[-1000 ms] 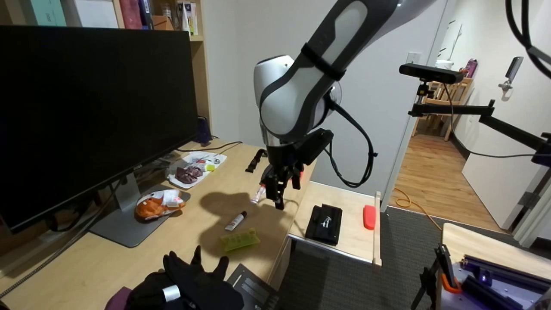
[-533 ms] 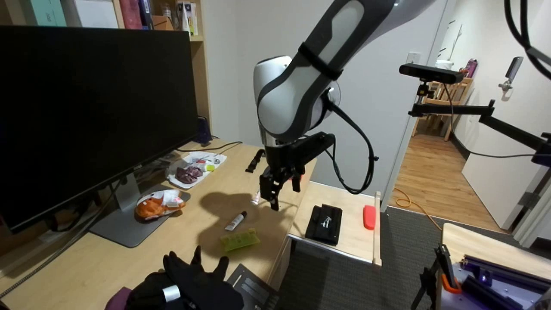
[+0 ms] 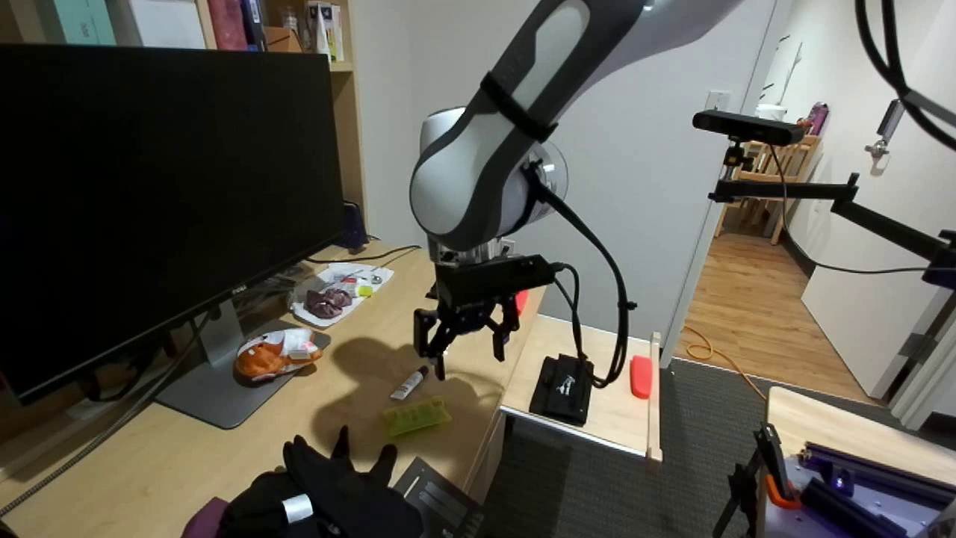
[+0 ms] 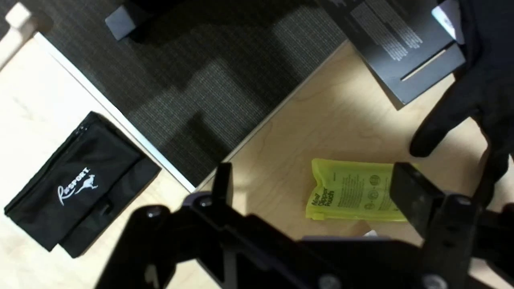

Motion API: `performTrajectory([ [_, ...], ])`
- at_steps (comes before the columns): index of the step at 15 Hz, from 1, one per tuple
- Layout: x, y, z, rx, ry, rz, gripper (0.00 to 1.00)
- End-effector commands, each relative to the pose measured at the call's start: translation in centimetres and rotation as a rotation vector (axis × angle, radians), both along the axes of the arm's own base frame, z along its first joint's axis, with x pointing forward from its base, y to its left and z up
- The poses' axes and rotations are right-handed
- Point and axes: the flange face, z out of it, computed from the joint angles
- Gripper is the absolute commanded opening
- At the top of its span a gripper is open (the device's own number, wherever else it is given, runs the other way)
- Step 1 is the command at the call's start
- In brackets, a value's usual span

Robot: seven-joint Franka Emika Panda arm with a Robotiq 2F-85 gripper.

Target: Put the marker on the top compartment of the dresser

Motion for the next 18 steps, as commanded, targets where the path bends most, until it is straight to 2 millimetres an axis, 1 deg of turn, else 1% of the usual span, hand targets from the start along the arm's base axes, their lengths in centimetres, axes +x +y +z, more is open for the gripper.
performTrajectory([
  [1, 0.2, 0.1, 0.1, 0.021, 0.004, -0.047, 1.0],
  [5, 0.4, -0.1, 0.2, 0.042, 0.007, -0.095, 1.0],
  [7, 1.4, 0.0, 0.3, 0.007, -0.108, -0.218, 1.0],
  [11, 3.3, 0.2, 0.5, -0.087, -0.219, -0.372, 1.0],
  [14, 4.1, 0.9, -0.4, -0.151, -0.183, -0.443, 1.0],
  [16, 4.5, 1.9, -1.2, -0.179, -0.156, -0.474, 1.0],
  [18, 5.0, 3.0, -2.2, -0.17, -0.089, -0.495, 1.0],
])
